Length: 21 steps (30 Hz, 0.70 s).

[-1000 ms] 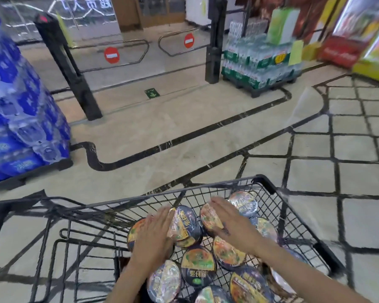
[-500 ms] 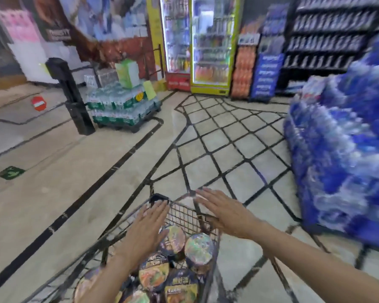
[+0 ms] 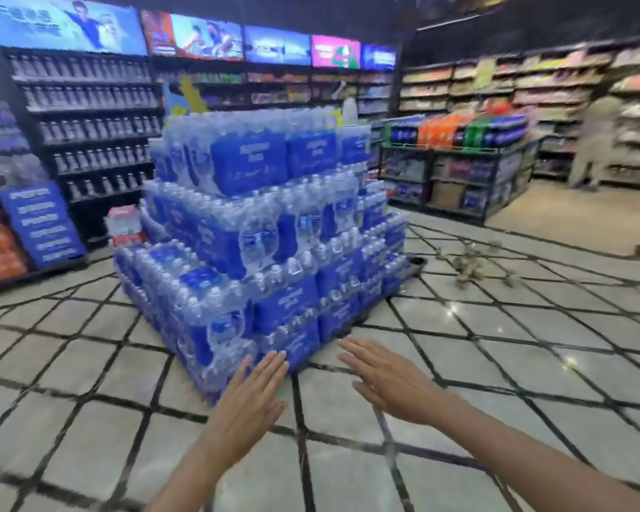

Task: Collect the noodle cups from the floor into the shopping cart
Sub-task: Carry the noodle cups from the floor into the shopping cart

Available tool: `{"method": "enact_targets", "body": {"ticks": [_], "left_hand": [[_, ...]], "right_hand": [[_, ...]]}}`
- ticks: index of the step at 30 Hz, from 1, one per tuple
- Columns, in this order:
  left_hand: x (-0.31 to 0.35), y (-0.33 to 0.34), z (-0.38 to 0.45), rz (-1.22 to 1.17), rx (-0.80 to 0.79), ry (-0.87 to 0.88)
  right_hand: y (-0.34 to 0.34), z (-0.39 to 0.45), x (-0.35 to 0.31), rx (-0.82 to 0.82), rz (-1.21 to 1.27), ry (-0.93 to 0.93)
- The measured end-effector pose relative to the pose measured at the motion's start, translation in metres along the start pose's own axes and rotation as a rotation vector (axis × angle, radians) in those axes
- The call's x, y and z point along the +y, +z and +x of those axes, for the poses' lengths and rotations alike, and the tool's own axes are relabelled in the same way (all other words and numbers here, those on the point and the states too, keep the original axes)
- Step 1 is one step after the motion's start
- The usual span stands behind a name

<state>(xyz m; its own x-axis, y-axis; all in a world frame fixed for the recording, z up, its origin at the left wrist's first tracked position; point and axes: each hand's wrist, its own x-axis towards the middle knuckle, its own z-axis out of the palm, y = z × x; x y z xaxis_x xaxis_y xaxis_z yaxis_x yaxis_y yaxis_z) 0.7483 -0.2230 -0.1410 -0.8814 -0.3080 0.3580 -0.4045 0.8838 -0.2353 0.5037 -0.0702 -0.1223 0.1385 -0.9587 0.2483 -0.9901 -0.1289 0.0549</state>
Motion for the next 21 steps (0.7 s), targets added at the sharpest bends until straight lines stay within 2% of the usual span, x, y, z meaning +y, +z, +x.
{"method": "enact_targets", "body": {"ticks": [5, 11, 16, 21], "left_hand": [[0.116, 0.026, 0.175, -0.052, 0.109, 0.272], [0.229, 0.058, 0.306, -0.111, 0.144, 0.460], [0.267, 0.093, 0.382, -0.116, 0.070, 0.532], [0.272, 0.150, 0.462, -0.121, -0.016, 0.523]], "right_hand": [[-0.048, -0.147, 0.138, -0.017, -0.144, 0.397], [-0.070, -0.291, 0.231, 0.023, -0.203, 0.750], [-0.069, -0.353, 0.285, 0.050, -0.183, 0.938], [-0.042, -0.362, 0.369, 0.098, -0.086, 1.050]]}}
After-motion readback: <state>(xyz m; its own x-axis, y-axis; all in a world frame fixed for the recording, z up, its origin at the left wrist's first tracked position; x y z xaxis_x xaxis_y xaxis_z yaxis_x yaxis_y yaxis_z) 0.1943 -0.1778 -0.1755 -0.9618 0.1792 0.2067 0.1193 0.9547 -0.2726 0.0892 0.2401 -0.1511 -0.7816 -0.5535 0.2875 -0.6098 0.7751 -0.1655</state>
